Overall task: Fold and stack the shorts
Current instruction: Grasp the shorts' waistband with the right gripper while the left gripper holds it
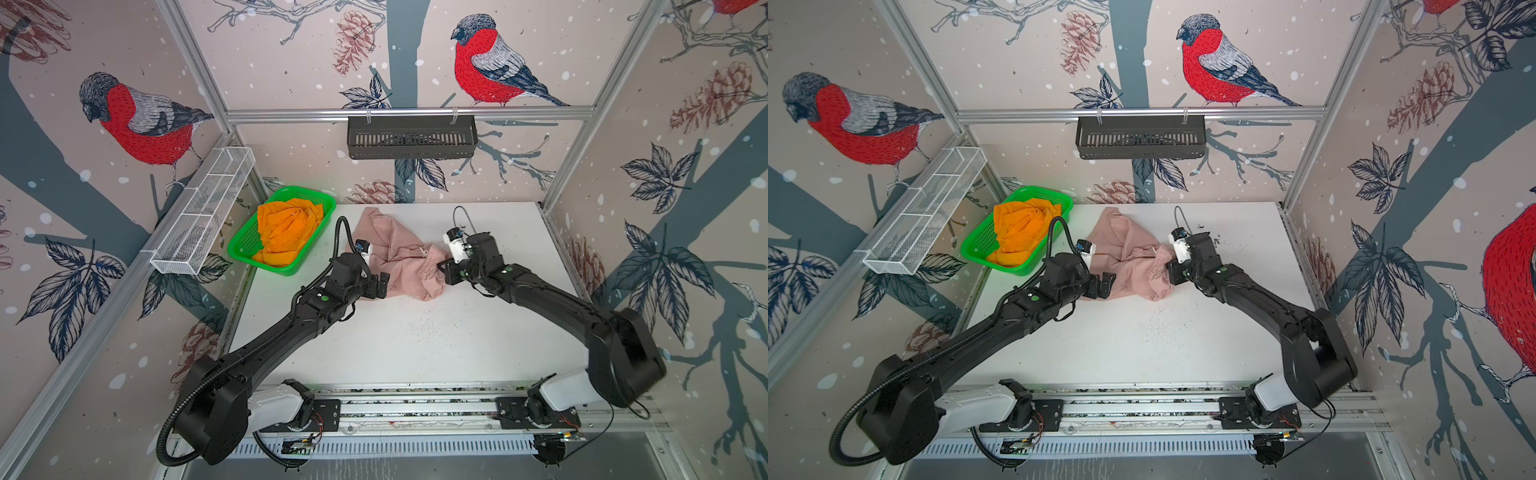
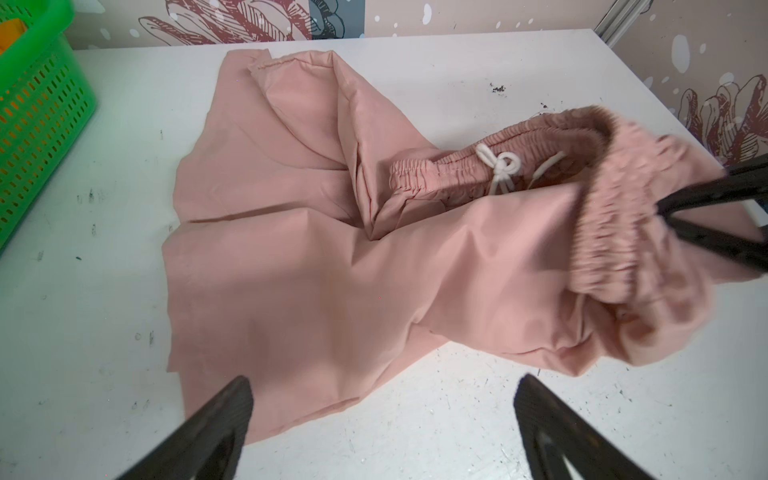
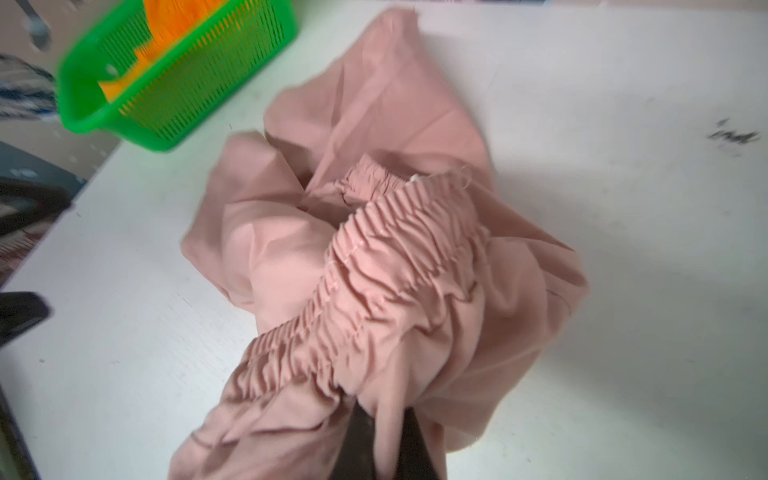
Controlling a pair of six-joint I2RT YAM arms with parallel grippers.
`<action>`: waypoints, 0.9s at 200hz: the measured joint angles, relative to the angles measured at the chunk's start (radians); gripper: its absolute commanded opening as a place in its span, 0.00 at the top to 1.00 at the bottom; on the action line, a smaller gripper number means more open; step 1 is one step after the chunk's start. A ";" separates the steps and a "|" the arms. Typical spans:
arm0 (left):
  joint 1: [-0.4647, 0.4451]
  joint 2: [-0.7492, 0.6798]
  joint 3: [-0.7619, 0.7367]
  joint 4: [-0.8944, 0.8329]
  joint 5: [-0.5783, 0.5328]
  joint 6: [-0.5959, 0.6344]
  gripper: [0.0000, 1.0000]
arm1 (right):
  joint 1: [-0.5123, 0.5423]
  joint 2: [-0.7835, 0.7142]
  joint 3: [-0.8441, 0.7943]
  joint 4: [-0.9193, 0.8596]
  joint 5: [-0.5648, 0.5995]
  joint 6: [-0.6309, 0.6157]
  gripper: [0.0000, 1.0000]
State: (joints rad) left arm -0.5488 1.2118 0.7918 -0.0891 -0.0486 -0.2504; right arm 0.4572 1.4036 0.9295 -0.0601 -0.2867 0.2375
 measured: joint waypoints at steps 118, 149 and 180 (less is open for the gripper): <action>0.004 0.030 -0.002 0.016 -0.079 0.037 0.02 | -0.103 -0.194 -0.070 -0.129 0.144 0.154 0.28; 0.011 0.043 -0.002 0.016 -0.097 0.016 0.02 | -0.018 -0.053 0.001 -0.159 0.259 0.126 0.26; 0.027 0.050 -0.003 0.016 -0.104 -0.008 0.02 | 0.014 0.111 0.063 -0.165 0.308 0.099 0.28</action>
State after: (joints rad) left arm -0.5217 1.2621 0.7887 -0.0731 -0.1524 -0.2588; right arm 0.4709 1.5143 0.9928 -0.2253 0.0212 0.3367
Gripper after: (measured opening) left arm 0.984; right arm 0.738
